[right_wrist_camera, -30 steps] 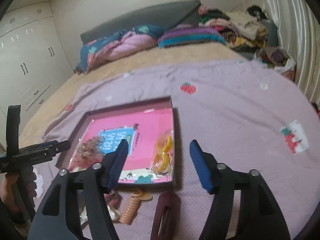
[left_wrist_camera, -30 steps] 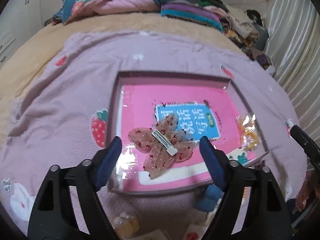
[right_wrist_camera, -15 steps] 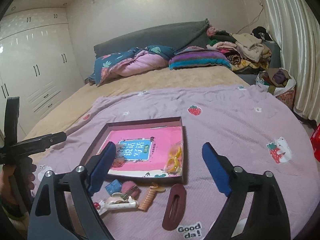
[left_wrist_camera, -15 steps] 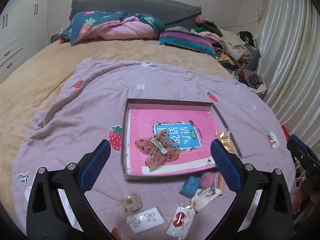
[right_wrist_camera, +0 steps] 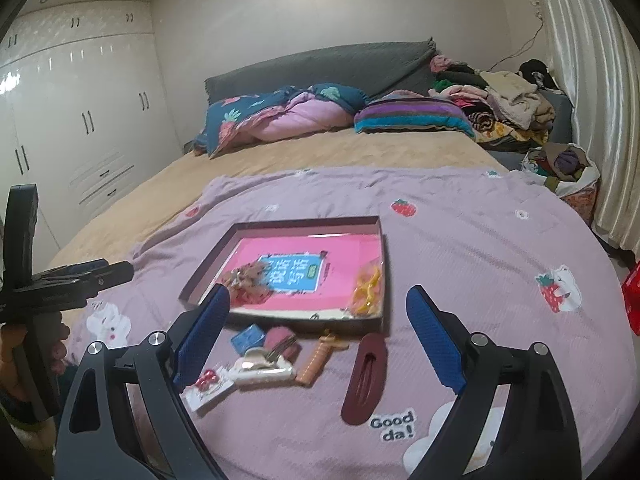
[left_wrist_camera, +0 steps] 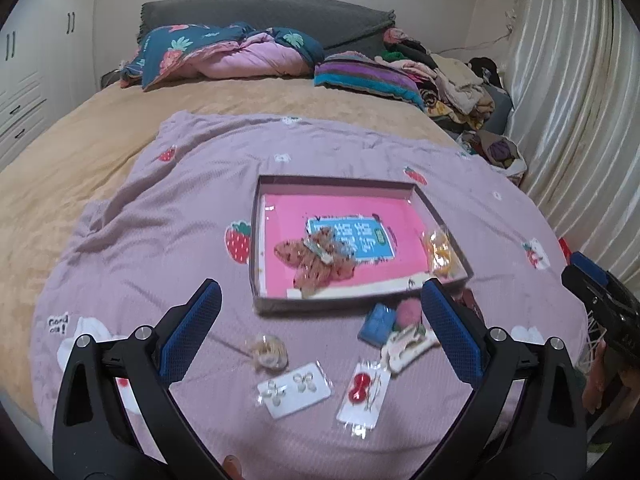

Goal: Organize jewelry
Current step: 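Grasp the red cherry earring card with left tool while right tool grasps white cloud claw clip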

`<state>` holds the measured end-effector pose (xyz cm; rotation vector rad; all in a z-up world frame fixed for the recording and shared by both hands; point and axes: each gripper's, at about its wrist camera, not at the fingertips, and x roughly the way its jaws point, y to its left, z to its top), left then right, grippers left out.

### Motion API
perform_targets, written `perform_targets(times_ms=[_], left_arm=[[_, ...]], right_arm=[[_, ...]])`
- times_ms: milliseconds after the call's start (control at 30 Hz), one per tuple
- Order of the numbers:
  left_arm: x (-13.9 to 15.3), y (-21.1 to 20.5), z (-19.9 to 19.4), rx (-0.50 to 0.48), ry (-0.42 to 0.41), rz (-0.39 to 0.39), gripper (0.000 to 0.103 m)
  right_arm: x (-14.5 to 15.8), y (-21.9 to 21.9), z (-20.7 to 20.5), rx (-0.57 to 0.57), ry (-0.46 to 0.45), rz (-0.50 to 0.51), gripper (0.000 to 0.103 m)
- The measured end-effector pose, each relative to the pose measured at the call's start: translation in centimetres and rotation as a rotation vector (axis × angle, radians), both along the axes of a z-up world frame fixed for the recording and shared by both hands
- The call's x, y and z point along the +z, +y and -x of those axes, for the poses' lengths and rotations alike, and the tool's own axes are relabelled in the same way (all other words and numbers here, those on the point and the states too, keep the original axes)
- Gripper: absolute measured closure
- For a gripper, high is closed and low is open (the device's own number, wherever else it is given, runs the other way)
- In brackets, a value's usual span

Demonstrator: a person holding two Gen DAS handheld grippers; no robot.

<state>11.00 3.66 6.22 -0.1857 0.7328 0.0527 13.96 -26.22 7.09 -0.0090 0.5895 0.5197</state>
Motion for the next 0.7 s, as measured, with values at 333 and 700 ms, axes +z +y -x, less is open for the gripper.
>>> perform_targets(times_ms=[333,700], left_arm=[[-2.2,-0.9,2.3,-0.031,0.041,-0.016,0.010],[-5.2,-1.8,4.2,-0.070,0.106,-0.018,0.010]], right_arm=[[-1.2,0.7,1.9,0.037,0.030,0.027,0.014],[-3.3,0.6,3.0,0.055,0.082,0.063,0.014]])
